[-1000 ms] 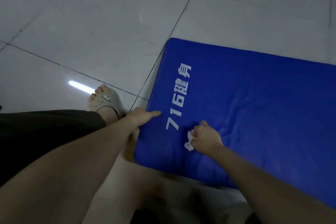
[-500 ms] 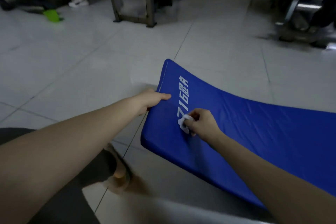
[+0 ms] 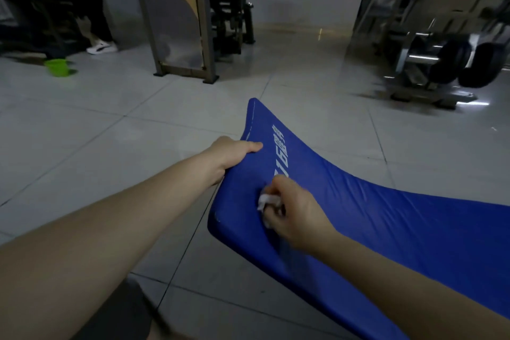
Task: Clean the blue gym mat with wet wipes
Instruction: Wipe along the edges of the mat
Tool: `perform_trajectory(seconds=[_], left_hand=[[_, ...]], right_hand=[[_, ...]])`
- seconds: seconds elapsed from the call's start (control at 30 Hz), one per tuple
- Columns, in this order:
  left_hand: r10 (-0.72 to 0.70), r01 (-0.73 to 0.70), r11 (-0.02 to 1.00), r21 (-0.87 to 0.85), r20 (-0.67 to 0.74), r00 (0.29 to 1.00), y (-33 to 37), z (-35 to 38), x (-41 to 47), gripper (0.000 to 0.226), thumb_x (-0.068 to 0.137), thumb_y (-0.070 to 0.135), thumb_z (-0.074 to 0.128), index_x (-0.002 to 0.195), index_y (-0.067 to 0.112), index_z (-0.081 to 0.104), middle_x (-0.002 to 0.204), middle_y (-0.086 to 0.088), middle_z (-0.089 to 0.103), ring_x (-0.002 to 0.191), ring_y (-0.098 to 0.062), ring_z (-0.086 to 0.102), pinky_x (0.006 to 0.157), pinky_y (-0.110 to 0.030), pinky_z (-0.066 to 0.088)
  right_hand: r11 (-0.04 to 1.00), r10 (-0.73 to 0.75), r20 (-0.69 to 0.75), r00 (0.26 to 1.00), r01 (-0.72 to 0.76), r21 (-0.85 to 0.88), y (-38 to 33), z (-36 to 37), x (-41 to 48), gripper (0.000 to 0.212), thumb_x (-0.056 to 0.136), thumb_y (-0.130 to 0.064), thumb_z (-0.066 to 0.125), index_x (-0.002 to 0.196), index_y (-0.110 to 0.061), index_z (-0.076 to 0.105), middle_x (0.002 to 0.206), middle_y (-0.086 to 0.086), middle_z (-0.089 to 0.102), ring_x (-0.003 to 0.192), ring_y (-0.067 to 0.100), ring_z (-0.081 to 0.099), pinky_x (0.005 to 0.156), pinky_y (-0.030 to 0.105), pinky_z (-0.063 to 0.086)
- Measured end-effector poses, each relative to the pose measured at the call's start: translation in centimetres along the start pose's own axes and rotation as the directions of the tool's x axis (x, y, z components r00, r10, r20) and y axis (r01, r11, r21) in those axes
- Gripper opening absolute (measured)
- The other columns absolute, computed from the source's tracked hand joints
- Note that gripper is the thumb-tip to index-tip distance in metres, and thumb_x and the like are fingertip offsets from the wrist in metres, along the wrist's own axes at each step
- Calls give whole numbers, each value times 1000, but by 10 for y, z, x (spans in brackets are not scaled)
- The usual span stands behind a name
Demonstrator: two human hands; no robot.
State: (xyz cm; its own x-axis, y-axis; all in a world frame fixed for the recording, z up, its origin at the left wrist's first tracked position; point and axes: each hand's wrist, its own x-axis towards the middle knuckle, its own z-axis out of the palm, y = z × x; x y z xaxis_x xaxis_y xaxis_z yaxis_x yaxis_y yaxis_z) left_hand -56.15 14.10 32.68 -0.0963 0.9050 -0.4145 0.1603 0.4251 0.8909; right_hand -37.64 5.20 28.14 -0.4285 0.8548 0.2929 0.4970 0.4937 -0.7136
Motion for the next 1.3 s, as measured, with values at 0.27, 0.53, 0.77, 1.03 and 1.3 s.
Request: perform_trajectory(seconds=[0.27,0.53,0.77,1.03,1.3], left_hand=[[33,-32,999,32,-29,999,7,6,7,41,82,35,82,110,8,69,91,-6,77,68,-22,76,51,-28,57],[-8,8,1000,-1,-26,1000,9,10,6,41,85,36,79,112,7,68,87,-9,78,67,-24,76,51,-30,58],[41,-41,999,12,46,998,9,13,-3,33,87,37,77,104,9,73,84,-5,79,71,-23,77,50,-27,57],[105,-112,989,94,77,991,-1,16,-10,29,89,39,75,98,12,76,86,1,79,77,-18,77,62,-26,59],[74,-74,997,2,40,996,5,17,-16,35,93,42,70,97,8,75,80,-5,78,66,-20,76,47,-24,54]], right_hand=[[944,317,-251,914,-331,-11,54,-3,56,23,100,-15,54,77,-19,56,73,-10,58,57,5,50,52,23,37],[963,-114,-24,993,117,243,-43,16,0,16,95,-10,55,92,-22,65,92,-10,65,80,7,61,71,24,50],[963,-265,-116,957,255,-91,-9,7,18,10,91,-9,55,97,-17,55,100,-10,59,79,6,55,61,33,49],[906,400,-318,860,-423,-2,86,-3,49,26,103,-22,47,78,-20,37,69,-9,51,64,16,49,52,27,32],[969,-8,-230,973,65,239,-19,14,15,19,101,-16,57,84,-25,55,71,-22,57,65,-1,52,61,11,39]])
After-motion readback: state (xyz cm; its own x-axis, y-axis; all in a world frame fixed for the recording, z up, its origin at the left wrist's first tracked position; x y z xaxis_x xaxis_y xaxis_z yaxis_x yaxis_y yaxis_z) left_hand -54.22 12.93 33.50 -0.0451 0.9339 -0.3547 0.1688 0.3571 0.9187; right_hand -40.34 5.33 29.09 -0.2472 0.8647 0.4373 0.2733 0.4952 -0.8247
